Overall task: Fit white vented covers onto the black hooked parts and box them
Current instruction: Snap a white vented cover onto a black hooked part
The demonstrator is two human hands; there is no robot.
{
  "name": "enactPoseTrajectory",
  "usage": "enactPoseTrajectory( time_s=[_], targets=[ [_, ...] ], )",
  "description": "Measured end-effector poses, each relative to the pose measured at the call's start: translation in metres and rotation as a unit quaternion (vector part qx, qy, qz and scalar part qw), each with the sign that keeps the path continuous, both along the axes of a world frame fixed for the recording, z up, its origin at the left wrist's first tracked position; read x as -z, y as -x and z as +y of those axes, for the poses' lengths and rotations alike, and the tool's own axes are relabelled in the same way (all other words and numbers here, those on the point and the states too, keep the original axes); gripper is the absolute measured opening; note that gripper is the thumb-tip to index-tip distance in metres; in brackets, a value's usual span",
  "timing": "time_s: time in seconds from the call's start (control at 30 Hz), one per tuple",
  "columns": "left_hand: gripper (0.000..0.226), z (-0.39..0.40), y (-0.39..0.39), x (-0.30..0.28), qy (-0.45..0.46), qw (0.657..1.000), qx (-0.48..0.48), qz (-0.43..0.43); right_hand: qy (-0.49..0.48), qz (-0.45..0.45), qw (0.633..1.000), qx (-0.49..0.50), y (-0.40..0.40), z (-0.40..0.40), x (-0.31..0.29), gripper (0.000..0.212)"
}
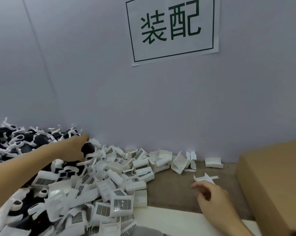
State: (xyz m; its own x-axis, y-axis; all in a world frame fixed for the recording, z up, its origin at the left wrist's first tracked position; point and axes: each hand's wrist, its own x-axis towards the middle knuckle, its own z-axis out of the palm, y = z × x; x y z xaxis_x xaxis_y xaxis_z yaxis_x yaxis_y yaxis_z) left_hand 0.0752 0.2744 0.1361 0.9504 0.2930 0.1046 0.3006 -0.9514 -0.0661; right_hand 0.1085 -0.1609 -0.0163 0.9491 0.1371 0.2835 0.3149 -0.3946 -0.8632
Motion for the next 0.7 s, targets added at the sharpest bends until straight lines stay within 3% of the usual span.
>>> enactPoseTrajectory(
  time_s=[0.13,0.2,0.3,0.37,0.5,0.6,0.7],
  targets=[
    [0.038,-0.065,0.008,-0.034,0.124,0.977,0.093,-0.147,-0.03,0.009,1.0,-0.001,0.0,0.0,0.0,0.031],
    [0.027,-0.107,0.007,-0.042,0.173,0.961,0.126,-0.172,-0.072,0.041,0.996,-0.01,0.0,0.0,-0.003,0.026],
    [0.028,-0.179,0.008,-0.025,0.348,0.92,0.148,-0.107,-0.241,0.143,0.959,-0.029,0.0,-0.003,-0.014,0.017],
    [0.037,-0.225,0.009,-0.002,0.428,0.887,0.169,-0.035,-0.328,0.202,0.921,-0.052,0.002,-0.004,-0.022,0.025],
    [0.054,-0.286,0.002,0.053,0.362,0.903,0.208,0.106,-0.398,0.275,0.867,-0.121,0.008,-0.011,-0.031,0.046],
    [0.048,-0.3,-0.003,0.071,0.373,0.895,0.213,0.118,-0.346,0.267,0.882,-0.174,0.009,-0.016,-0.032,0.053],
    [0.054,-0.294,-0.003,0.078,0.368,0.902,0.21,0.081,-0.284,0.251,0.9,-0.217,0.008,-0.017,-0.034,0.04]
  ],
)
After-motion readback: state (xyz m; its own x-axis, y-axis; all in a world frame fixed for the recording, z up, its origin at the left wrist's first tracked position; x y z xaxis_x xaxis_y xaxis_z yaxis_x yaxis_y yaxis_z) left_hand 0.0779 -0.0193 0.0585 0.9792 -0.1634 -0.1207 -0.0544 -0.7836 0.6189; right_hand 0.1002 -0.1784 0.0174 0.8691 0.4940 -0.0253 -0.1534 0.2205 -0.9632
